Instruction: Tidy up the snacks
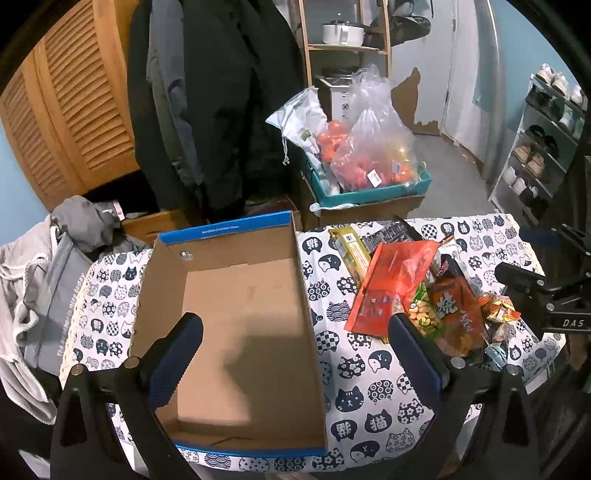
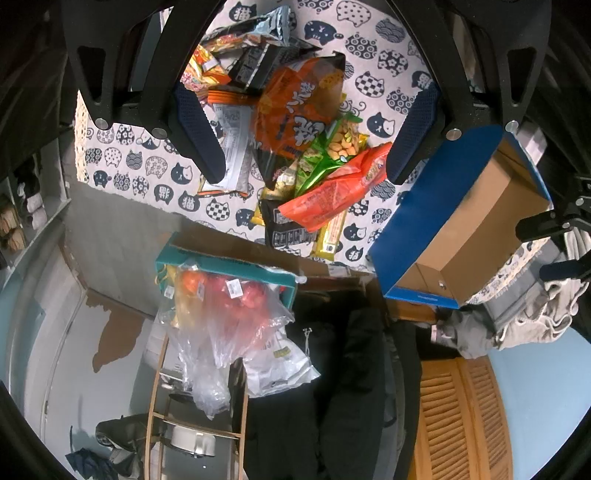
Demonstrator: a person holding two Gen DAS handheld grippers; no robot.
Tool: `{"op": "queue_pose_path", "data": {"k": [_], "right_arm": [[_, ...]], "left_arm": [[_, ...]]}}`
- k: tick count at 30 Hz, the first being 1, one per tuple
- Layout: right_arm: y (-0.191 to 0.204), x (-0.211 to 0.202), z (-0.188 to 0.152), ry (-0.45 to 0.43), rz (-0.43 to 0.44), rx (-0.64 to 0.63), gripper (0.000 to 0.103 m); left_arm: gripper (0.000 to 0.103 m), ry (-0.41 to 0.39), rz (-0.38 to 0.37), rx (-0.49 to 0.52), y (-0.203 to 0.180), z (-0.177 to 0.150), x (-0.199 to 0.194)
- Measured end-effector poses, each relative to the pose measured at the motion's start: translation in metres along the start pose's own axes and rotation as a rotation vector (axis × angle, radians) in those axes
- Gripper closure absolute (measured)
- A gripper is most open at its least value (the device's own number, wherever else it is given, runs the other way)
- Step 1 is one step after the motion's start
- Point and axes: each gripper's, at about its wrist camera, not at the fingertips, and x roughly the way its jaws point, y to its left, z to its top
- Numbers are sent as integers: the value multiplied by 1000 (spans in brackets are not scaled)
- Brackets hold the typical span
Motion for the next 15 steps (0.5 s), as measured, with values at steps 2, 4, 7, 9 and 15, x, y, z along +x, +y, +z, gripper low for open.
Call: {"op": "queue_pose_path", "data": {"k": [2, 4, 7, 9, 15], "right_arm": [[0, 1, 0, 2, 0, 1, 16], [0, 1, 0, 3, -1, 3, 16], [0, 0, 0, 4, -3, 2, 16], [-2, -1, -1, 5, -4, 4, 16], [-2, -1, -2, 7, -3, 0, 16]], "left_arm": [[2, -1, 1, 1, 0, 0, 0], [2, -1, 1, 5, 0, -1, 0], [2, 1, 1, 8, -1, -2, 1], [2, 4, 3, 10, -1, -3, 1], [2, 13, 2, 12, -3, -3, 3]]}}
